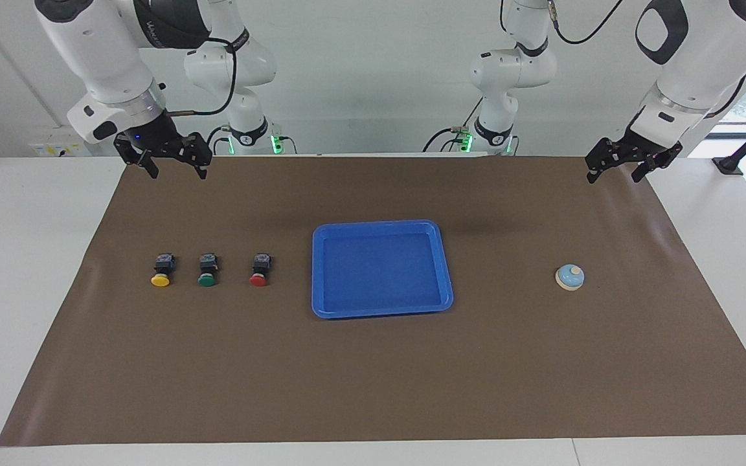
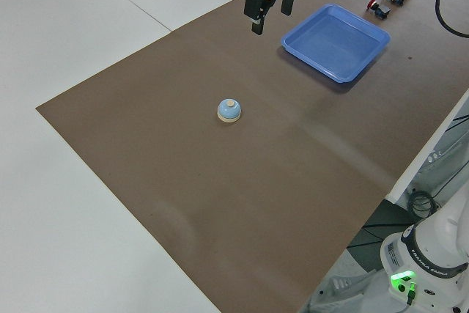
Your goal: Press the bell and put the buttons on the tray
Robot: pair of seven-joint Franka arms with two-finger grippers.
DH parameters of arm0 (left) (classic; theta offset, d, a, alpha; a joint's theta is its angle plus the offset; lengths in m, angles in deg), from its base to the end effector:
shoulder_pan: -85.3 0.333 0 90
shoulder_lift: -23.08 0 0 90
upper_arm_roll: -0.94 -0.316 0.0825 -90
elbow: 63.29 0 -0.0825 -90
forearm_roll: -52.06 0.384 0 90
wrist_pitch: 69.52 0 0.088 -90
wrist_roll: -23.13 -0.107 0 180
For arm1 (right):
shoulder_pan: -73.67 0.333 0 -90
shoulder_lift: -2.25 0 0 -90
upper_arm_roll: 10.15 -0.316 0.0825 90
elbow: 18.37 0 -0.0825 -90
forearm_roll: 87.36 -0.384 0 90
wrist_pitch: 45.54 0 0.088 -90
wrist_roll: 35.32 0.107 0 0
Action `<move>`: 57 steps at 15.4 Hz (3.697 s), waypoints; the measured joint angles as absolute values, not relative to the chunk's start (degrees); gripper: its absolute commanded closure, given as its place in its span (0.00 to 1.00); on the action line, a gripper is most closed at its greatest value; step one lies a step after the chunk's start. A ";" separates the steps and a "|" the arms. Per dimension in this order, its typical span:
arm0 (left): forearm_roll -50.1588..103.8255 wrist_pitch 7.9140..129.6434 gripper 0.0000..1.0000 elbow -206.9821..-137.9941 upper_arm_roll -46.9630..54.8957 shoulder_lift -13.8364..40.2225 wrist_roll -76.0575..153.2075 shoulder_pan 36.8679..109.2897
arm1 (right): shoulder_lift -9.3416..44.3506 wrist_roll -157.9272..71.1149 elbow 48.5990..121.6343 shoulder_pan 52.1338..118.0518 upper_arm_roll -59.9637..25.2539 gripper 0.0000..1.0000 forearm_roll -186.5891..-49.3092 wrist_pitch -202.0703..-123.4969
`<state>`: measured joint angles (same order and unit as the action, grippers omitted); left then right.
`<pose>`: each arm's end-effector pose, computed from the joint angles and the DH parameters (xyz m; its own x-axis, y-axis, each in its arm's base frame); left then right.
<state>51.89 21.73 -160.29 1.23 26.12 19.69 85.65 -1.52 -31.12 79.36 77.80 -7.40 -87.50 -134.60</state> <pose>0.5372 0.0002 0.5977 0.9972 -0.0589 -0.0470 -0.0587 -0.9983 0.0055 0.5287 0.0122 0.5954 0.9951 -0.0489 -0.0857 -0.0490 -0.9988 0.0007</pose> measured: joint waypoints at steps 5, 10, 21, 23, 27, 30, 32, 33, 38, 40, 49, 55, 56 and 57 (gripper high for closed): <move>51.89 21.73 0.00 -160.29 1.23 26.12 19.69 85.65 | -1.52 -31.12 79.36 77.72 -7.30 0.00 -87.50 -134.60; 51.89 21.73 0.00 -160.29 1.23 26.12 19.69 85.65 | -1.81 -33.79 81.41 75.42 -7.24 0.00 -87.50 -137.91; 51.89 21.73 0.00 -160.29 1.23 26.12 19.69 85.65 | 6.45 -48.99 99.74 65.32 -6.98 0.00 -87.51 -169.37; 51.89 21.73 0.00 -160.29 1.23 26.12 19.70 85.65 | 8.08 -49.56 101.88 64.93 -6.98 0.00 -87.51 -174.50; 51.89 21.73 0.00 -160.29 1.23 26.12 19.70 85.65 | 9.11 -49.77 105.28 64.91 -7.00 0.00 -87.51 -178.72; 51.89 21.73 0.00 -160.29 1.23 26.12 19.70 85.65 | 10.46 -52.68 106.51 64.04 -6.98 0.00 -87.51 -179.43; 51.89 21.73 0.00 -160.29 1.23 26.12 19.70 85.65 | 11.89 -54.07 106.68 63.12 -6.96 0.00 -87.51 -180.55; 51.89 21.73 0.00 -160.29 1.23 26.12 19.70 85.65 | 12.53 -54.29 106.76 62.68 -6.96 0.03 -87.51 -180.93; 51.89 21.73 0.00 -160.29 1.23 26.12 19.70 85.65 | 13.63 -54.56 106.83 62.05 -7.16 0.87 -87.51 -181.28; 51.89 21.73 0.00 -160.29 1.23 26.12 19.70 85.65 | 13.63 -54.56 106.83 62.11 -7.38 1.00 -87.51 -181.28; 51.89 21.73 0.00 -160.29 1.23 26.12 19.70 85.65 | 12.95 -41.61 95.62 71.59 -10.50 1.00 -88.19 -169.44; 51.89 21.73 0.00 -160.29 1.23 26.12 19.70 85.65 | 13.82 -16.08 87.82 91.84 -11.12 1.00 -88.25 -165.46; 51.89 21.73 0.00 -160.29 1.23 26.12 19.70 85.65 | 14.56 -13.27 87.39 93.96 -11.12 1.00 -88.25 -165.48; 51.89 21.73 0.00 -160.29 1.23 26.12 19.70 85.65 | 15.51 -10.83 87.04 95.67 -11.12 1.00 -88.25 -165.63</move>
<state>51.89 21.73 -160.29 1.23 26.12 19.70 85.65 15.51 -10.83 87.04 95.67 -11.12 -88.25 -165.63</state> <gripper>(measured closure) 0.000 0.595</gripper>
